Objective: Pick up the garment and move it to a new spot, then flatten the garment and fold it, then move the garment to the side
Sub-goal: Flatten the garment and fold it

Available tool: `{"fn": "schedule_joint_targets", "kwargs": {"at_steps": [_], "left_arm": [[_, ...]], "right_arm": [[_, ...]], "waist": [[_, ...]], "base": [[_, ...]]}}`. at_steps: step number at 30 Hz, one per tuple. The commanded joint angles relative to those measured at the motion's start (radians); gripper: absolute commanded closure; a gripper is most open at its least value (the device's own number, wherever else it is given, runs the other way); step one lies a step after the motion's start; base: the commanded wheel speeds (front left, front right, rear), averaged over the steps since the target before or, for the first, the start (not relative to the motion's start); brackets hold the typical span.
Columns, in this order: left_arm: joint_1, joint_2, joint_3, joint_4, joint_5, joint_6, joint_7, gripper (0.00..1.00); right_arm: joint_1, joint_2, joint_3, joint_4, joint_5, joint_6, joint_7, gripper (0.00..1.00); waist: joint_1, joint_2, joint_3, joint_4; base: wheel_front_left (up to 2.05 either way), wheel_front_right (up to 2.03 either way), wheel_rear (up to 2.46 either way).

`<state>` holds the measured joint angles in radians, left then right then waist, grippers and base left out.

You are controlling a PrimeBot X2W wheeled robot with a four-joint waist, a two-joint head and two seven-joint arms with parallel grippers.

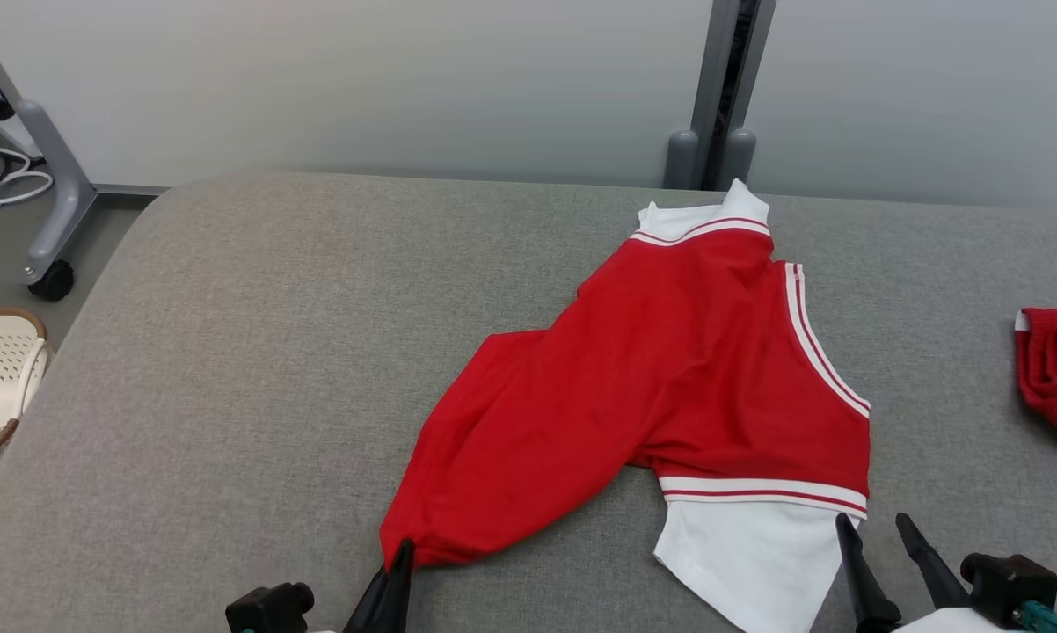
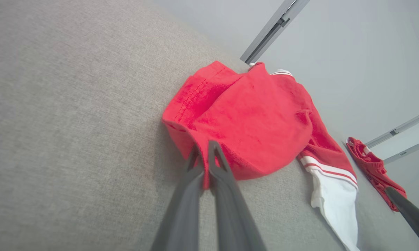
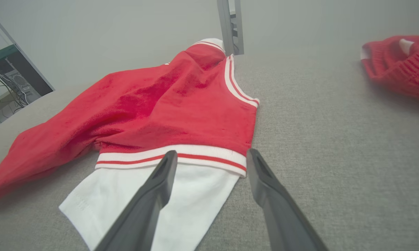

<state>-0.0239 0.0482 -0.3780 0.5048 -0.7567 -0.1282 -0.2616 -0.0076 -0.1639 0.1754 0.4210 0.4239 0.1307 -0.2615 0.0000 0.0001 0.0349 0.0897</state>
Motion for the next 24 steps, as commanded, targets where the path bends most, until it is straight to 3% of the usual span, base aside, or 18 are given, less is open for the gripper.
{"fn": "schedule_joint_targets", "kwargs": {"at_steps": [1, 9, 19, 24], "left_arm": [[0.009, 0.005, 0.021, -0.022, 0.017, -0.002, -0.004, 1.0], [0.008, 0.005, 0.044, -0.059, 0.058, 0.003, -0.004, 1.0], [0.005, 0.005, 0.044, -0.062, 0.057, 0.009, -0.004, 1.0], [-0.002, 0.005, 0.043, -0.057, 0.062, 0.008, -0.004, 1.0]], "right_arm": [[0.013, -0.01, 0.012, 0.002, 0.026, 0.0, 0.005, 0.0], [0.077, -0.029, 0.094, -0.031, 0.129, 0.0, 0.081, 0.0], [0.144, -0.101, 0.255, -0.135, 0.241, 0.0, 0.181, 0.0], [0.141, -0.117, 0.283, -0.14, 0.284, 0.0, 0.197, 0.0]], "waist": [[0.0, -0.0001, 0.001, -0.011], [0.0, -0.0001, 0.008, -0.031], [0.0, -0.0001, 0.028, -0.054], [0.0, -0.0001, 0.029, -0.053]], "base": [[0.0, 0.0, 0.0], [0.0, 0.0, 0.0], [0.0, 0.0, 0.0], [0.0, 0.0, 0.0]]}}
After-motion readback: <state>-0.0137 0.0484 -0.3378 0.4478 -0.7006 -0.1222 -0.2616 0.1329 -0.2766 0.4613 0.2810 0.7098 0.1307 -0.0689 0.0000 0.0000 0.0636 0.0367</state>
